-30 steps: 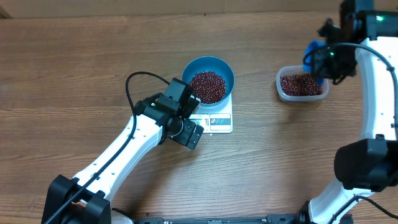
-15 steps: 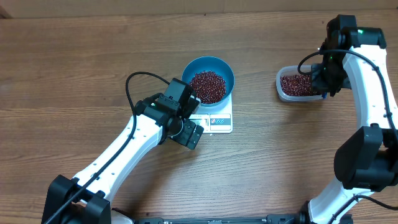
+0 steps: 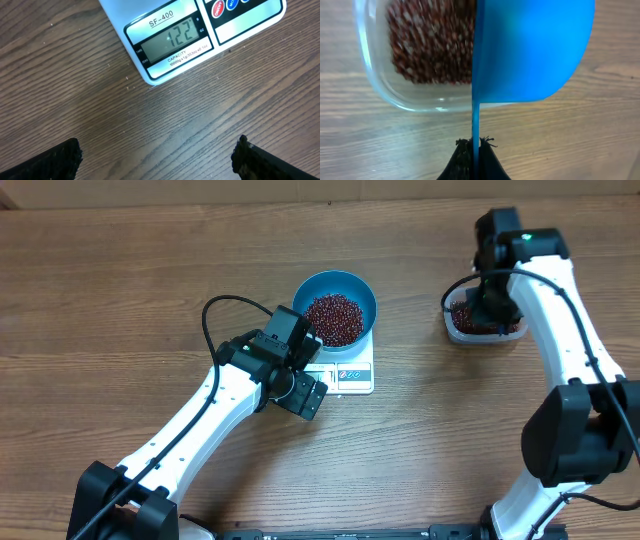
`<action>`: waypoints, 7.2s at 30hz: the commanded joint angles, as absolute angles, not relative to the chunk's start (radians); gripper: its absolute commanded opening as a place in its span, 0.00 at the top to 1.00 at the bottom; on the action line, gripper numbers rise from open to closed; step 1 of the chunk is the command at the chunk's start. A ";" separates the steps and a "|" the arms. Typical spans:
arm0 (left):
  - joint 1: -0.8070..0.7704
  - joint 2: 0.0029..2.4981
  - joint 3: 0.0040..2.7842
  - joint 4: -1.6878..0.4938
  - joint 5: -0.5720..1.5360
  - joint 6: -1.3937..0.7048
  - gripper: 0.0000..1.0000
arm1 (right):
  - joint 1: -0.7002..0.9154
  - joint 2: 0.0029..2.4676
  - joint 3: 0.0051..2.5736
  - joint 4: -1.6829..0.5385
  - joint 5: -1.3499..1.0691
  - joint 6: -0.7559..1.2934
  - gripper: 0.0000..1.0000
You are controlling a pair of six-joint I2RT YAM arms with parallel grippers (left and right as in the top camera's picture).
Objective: Scoop item into bowl and weigh 150g on scale
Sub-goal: 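Dig the scoop into the red beans again with right gripper, then lift the filled blue scoop and carry it over the teal bowl, then tilt the scoop to pour beans into the teal bowl gradually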
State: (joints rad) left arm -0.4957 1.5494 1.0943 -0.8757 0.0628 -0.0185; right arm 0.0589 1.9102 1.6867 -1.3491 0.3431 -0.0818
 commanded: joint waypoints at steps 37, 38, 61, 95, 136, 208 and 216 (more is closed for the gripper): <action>-0.491 1.531 1.098 -0.877 0.052 0.001 0.01 | 0.029 1.899 1.468 -1.097 -0.104 -0.109 0.96; -0.491 1.531 1.098 -0.877 0.052 0.001 0.01 | 0.020 1.899 1.476 -1.095 -0.119 -0.101 0.96; -0.491 1.531 1.098 -0.877 0.052 0.001 0.01 | -0.247 1.898 1.490 -1.033 -0.656 -0.109 0.96; -0.491 1.531 1.098 -0.877 0.052 0.001 0.01 | -0.378 1.816 1.503 -1.063 -0.657 -0.213 0.96; -0.491 1.531 1.098 -0.877 0.052 0.001 0.01 | 0.004 1.814 1.830 -1.317 -0.986 -0.368 0.96; -0.491 1.531 1.098 -0.877 0.052 0.001 0.00 | 0.476 1.821 1.787 -1.046 -0.100 -0.296 0.96; -0.491 1.531 1.098 -0.877 0.052 0.001 0.00 | 0.478 1.821 1.787 -1.048 -0.065 -0.284 0.96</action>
State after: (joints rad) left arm -0.4953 1.5494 1.0943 -0.8753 0.0628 -0.0185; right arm 0.4728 1.8488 1.7908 -1.0554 -0.0700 -0.2924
